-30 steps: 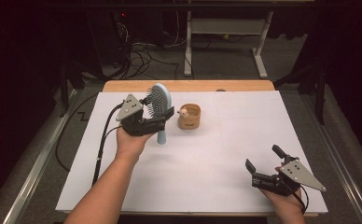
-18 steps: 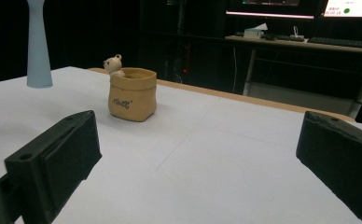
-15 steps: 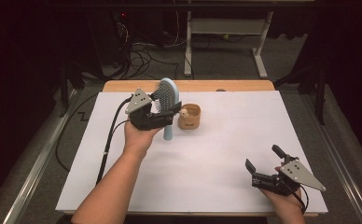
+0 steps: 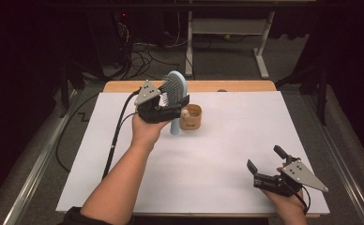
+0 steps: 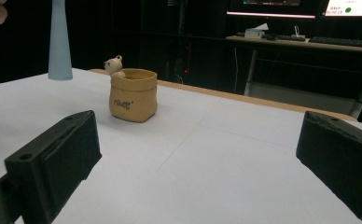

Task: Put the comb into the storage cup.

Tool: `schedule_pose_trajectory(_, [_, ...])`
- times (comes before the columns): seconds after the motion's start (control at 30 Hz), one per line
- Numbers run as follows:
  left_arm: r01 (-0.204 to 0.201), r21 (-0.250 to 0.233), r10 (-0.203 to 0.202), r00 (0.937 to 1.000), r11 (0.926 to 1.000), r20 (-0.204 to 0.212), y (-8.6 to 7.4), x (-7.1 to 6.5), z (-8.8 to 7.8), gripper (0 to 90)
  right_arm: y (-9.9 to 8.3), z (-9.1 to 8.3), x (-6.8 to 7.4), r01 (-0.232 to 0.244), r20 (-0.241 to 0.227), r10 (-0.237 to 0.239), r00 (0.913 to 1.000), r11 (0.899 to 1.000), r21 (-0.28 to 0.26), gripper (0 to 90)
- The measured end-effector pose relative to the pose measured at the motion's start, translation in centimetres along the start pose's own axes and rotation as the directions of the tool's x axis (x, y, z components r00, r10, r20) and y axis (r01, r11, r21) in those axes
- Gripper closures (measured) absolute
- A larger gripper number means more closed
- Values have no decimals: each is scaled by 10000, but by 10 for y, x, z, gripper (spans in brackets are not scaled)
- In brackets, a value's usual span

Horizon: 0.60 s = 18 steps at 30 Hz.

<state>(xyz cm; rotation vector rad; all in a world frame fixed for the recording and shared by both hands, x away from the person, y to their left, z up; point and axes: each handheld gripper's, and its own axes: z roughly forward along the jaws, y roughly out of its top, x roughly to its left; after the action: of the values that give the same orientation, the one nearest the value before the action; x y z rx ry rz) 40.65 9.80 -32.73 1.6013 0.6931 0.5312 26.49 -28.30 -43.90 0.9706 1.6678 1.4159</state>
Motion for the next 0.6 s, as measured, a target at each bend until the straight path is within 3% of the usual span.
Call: schedule_pose_trajectory(0.6, [57, -111, -56, 10000, 9999, 66, 14, -2, 24, 206, 0, 0, 0, -28, 16, 28, 10000, 10000, -36, 1])
